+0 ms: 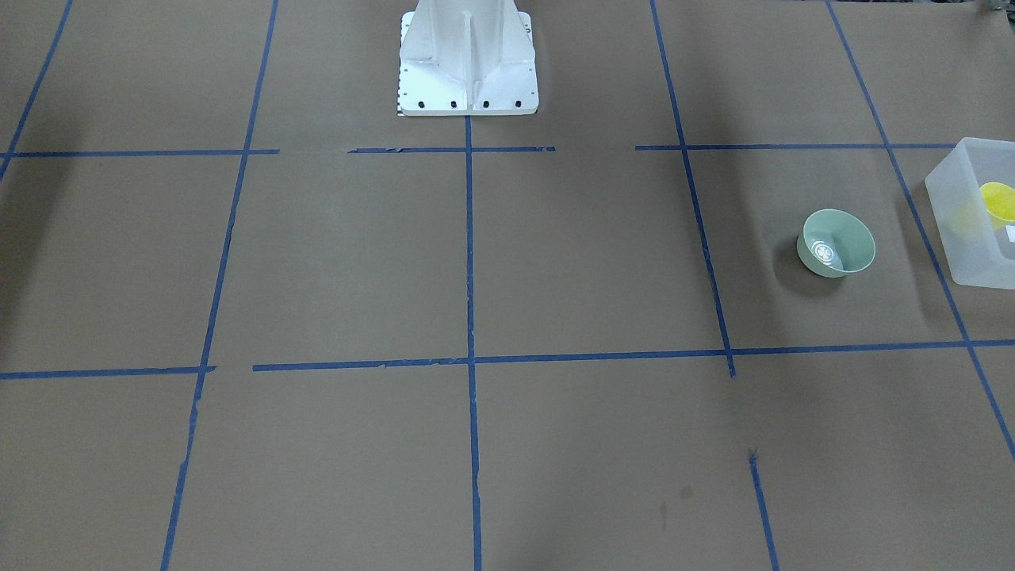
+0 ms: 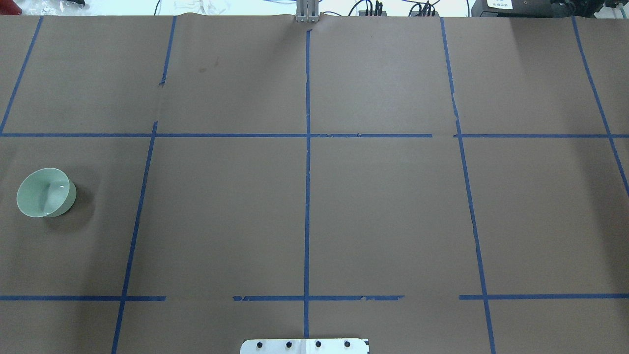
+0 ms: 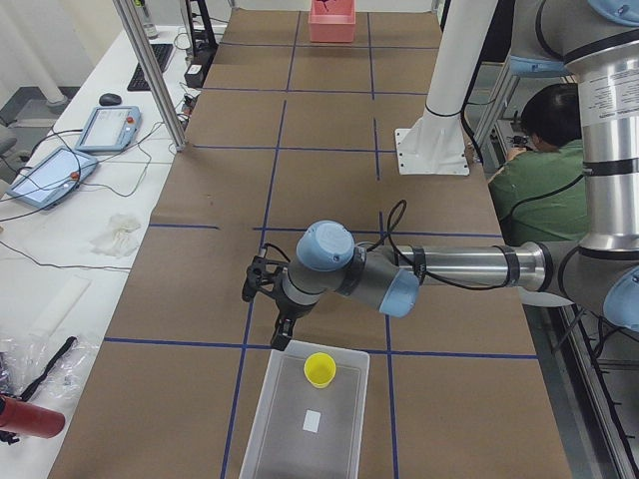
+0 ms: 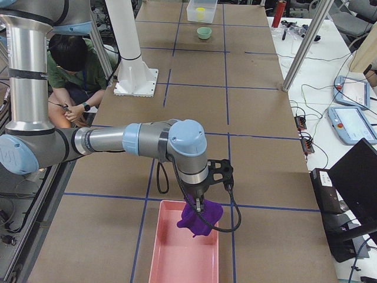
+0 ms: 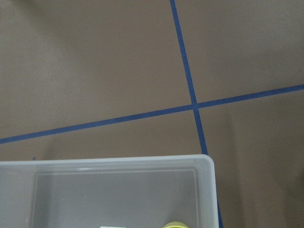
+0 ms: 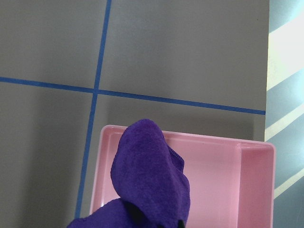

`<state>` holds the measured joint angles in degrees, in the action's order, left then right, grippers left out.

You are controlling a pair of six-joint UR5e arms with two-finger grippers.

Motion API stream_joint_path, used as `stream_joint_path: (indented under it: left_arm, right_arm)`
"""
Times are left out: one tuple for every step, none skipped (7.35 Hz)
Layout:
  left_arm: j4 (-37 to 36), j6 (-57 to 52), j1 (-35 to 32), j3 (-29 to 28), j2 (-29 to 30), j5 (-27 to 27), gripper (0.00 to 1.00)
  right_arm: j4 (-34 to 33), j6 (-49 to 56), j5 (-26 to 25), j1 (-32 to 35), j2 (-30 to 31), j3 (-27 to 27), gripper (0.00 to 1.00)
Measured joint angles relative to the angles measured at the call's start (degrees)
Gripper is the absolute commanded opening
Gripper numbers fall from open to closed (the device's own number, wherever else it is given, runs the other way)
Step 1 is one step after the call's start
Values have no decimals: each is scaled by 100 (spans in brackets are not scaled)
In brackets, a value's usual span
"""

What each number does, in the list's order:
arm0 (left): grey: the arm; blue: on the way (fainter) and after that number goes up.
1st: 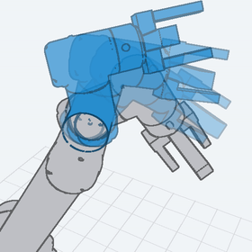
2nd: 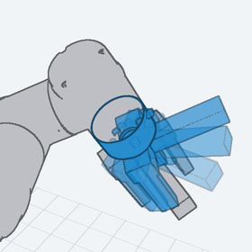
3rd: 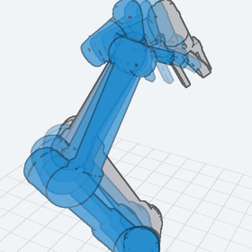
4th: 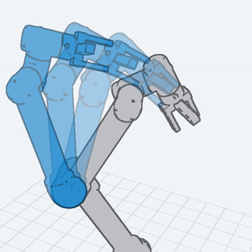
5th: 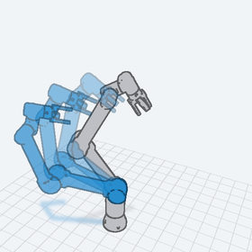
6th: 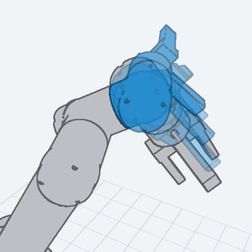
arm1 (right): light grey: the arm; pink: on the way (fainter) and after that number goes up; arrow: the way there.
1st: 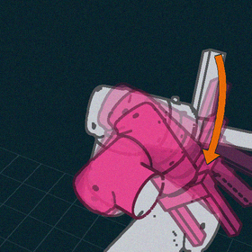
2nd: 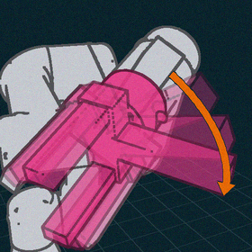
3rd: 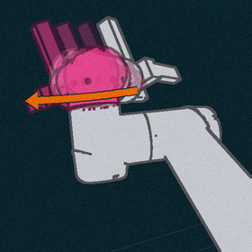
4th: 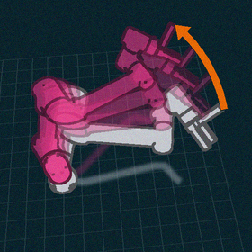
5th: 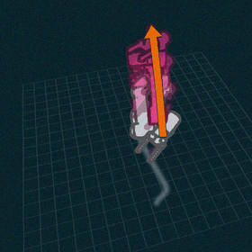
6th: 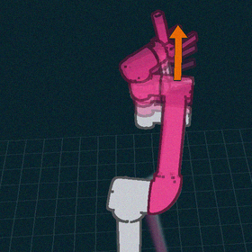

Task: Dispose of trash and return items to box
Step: 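Drop the cloth in the pink bin while the left gripper drops the cup, then reach the left gripper to the pale green bowl and grasp its rim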

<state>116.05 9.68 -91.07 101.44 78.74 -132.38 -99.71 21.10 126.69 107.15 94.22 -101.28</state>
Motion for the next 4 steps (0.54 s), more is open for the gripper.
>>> stream_joint_path:
  left_arm:
    - [437,594,405,-49,7,-5,100]
    - [938,1246,874,-150,-5,-1,100]
    - [1389,1862,1316,-227,-48,16,100]
    - [1792,2401,1688,-281,-133,75,98]
  right_arm:
    - [500,62,-4,22,49,442,99]
    - [911,44,-7,29,94,756,100]
    - [1102,-54,8,35,118,879,100]
    - [1150,-286,76,36,122,883,100]
